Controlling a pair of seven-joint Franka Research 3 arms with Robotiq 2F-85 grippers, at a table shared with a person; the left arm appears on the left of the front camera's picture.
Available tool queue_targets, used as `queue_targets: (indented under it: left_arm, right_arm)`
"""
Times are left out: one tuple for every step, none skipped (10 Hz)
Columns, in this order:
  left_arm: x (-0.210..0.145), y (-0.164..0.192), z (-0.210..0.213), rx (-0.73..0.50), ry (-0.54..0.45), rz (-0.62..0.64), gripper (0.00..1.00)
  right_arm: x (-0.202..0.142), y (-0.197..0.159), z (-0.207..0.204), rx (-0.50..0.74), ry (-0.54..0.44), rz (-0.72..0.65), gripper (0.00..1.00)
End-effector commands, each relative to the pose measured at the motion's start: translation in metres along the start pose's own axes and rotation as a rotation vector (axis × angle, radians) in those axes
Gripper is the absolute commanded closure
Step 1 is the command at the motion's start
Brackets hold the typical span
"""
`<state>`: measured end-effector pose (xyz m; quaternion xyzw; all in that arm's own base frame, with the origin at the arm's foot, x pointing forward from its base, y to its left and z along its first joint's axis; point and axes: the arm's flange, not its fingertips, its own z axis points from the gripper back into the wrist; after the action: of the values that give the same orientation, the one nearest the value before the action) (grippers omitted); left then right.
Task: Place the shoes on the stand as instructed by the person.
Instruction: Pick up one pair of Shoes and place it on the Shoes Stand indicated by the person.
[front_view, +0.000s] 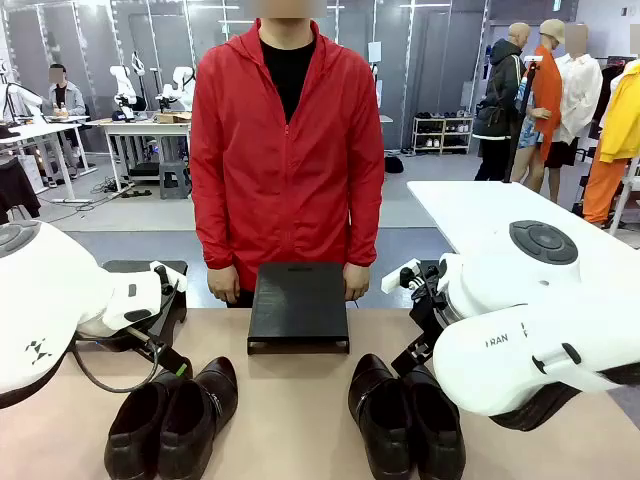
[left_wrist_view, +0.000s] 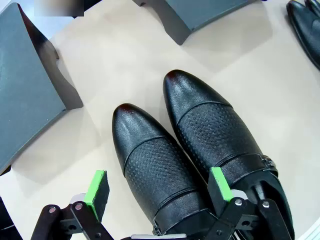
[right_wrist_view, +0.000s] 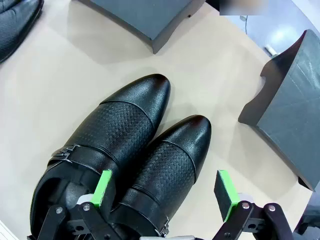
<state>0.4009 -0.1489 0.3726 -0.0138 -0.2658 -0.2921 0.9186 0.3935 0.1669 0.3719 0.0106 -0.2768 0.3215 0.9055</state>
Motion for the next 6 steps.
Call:
queue_targets:
  left_arm:
    - [0.0001, -0.0003, 0.0000, 0.000, 0.000, -0.001, 0.00]
    - [0.0001, -0.0003, 0.0000, 0.000, 0.000, -0.001, 0.00]
    - [0.0001, -0.0003, 0.0000, 0.000, 0.000, -0.001, 0.00]
    - [0.0001, -0.0003, 0.0000, 0.000, 0.000, -0.001, 0.00]
    - [0.0001, -0.0003, 0.0000, 0.000, 0.000, -0.001, 0.00]
    - [0.0001, -0.0003, 0.0000, 0.000, 0.000, -0.001, 0.00]
  right_arm:
    - [0.0000, 0.0000, 0.0000, 0.000, 0.000, 0.000, 0.00]
    - [0.0000, 0.0000, 0.0000, 0.000, 0.000, 0.000, 0.00]
    - [0.0000, 0.0000, 0.0000, 0.000, 0.000, 0.000, 0.00]
    - [0.0000, 0.0000, 0.0000, 0.000, 0.000, 0.000, 0.00]
    - [0.0000, 0.0000, 0.0000, 0.000, 0.000, 0.000, 0.00]
    - [0.0000, 0.0000, 0.0000, 0.000, 0.000, 0.000, 0.00]
